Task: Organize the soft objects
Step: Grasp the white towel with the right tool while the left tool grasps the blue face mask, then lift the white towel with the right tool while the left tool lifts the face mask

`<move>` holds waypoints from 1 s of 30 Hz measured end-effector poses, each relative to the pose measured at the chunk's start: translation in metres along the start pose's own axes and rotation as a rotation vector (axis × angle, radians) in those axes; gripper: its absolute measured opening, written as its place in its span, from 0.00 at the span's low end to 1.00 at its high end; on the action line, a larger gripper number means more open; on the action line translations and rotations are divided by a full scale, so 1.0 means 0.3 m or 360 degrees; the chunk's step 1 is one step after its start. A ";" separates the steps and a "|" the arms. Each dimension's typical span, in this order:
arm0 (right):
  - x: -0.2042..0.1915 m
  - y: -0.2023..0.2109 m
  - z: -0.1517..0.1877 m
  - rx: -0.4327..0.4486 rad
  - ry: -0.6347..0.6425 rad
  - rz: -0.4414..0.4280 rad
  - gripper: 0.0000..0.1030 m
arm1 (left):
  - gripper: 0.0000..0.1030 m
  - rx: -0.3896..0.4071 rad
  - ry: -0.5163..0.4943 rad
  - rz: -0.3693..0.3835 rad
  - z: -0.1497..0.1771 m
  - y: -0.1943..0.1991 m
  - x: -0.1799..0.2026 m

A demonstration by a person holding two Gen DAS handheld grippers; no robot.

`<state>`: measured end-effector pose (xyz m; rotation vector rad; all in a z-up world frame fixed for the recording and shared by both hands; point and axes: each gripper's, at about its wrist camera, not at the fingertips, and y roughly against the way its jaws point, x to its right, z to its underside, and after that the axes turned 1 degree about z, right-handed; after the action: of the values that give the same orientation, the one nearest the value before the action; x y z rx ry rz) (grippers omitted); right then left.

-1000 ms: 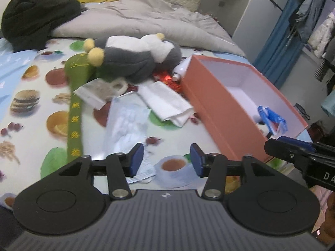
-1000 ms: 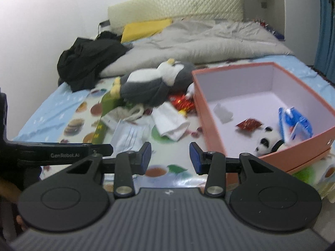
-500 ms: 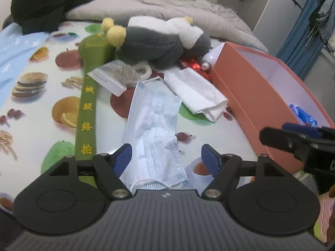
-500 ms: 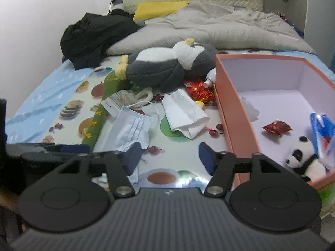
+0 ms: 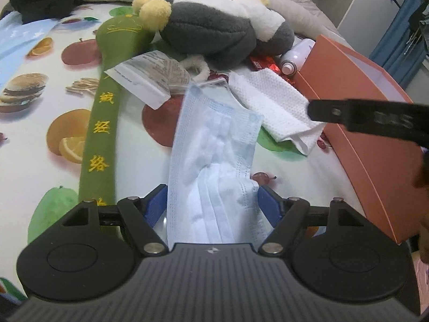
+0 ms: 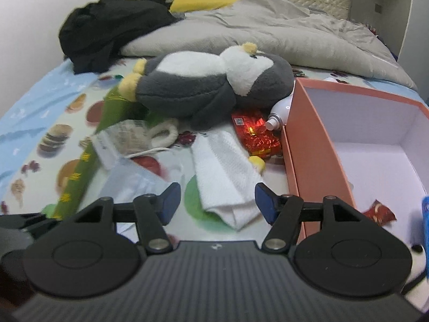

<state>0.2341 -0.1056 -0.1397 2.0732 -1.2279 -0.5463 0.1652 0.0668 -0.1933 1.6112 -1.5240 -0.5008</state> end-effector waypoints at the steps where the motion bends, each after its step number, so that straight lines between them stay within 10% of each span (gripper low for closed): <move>1: 0.001 -0.021 -0.003 -0.0009 0.0004 0.0007 0.61 | 0.75 0.0002 -0.0007 -0.0002 -0.001 -0.007 0.001; 14: 0.018 -0.239 0.035 -0.0222 0.0000 -0.0030 0.57 | 0.60 0.0022 0.0013 0.0022 -0.017 -0.035 -0.006; 21: 0.005 -0.241 0.023 -0.0212 0.0039 -0.0074 0.19 | 0.35 0.0012 0.0041 0.0051 -0.002 -0.029 0.010; 30: -0.008 -0.134 0.013 -0.0119 0.0024 -0.0092 0.15 | 0.12 0.0052 0.0105 0.0049 0.005 0.011 -0.018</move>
<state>0.2549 -0.0908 -0.1713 2.0515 -1.1247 -0.5936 0.1610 0.0718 -0.1930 1.6107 -1.5127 -0.4040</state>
